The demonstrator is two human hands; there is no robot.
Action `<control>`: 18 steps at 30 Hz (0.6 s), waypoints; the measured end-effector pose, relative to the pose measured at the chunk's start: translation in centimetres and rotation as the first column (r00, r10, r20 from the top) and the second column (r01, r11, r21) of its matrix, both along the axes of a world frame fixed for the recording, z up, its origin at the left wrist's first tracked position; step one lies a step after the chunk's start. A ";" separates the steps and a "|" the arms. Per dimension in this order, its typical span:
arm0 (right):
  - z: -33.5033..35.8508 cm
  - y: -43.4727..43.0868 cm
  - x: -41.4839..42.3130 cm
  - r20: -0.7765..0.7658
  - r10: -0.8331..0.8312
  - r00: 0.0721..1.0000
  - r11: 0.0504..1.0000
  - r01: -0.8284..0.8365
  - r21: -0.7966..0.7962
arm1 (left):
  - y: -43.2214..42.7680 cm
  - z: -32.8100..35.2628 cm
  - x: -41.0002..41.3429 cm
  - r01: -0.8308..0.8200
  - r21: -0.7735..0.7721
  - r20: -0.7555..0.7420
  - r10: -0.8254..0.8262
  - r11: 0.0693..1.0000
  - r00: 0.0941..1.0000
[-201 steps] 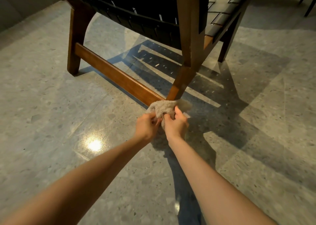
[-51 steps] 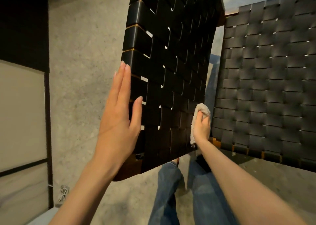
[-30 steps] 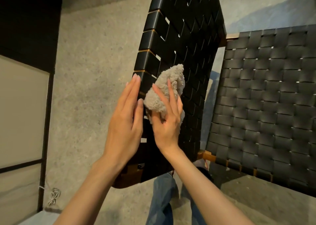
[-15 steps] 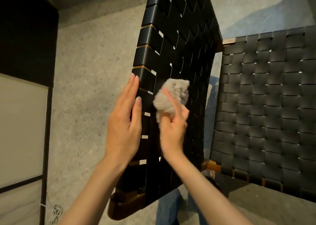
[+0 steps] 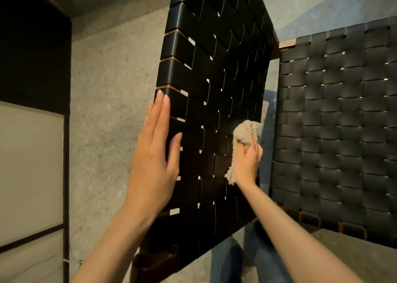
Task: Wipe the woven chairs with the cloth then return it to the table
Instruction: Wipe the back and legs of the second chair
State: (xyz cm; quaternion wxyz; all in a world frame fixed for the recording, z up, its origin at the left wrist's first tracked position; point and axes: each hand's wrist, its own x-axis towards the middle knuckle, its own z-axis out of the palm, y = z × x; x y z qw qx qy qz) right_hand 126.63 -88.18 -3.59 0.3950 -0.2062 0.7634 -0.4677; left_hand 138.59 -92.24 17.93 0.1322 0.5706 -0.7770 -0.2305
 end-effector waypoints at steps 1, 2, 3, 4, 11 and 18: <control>-1.5 0.2 -0.6 0.004 0.005 1.000 0.997 -0.006 0.081 | 0.0 0.0 0.0 0.001 0.001 0.000 -0.001 1.000 1.000; -2.8 0.4 -1.2 0.008 0.017 1.000 0.989 -0.018 0.145 | 0.0 0.0 0.1 0.000 0.002 -0.002 0.000 1.000 1.000; -3.9 0.5 -1.7 0.027 0.012 1.000 0.980 -0.017 0.196 | 0.0 -0.1 0.1 -0.001 0.003 -0.005 0.001 1.000 1.000; -4.8 0.5 -2.3 0.059 -0.009 0.998 0.969 -0.005 0.246 | 0.0 -0.1 0.1 -0.001 0.001 -0.009 0.001 1.000 1.000; -1.0 -0.3 -2.0 0.238 -0.181 0.954 0.945 0.102 0.312 | 0.0 0.0 0.2 -0.012 -0.001 -0.048 0.012 1.000 0.999; 13.2 -1.0 4.5 0.244 0.054 0.968 0.972 0.005 -0.235 | -0.2 -0.2 0.5 -0.025 0.032 -0.167 0.030 0.999 0.985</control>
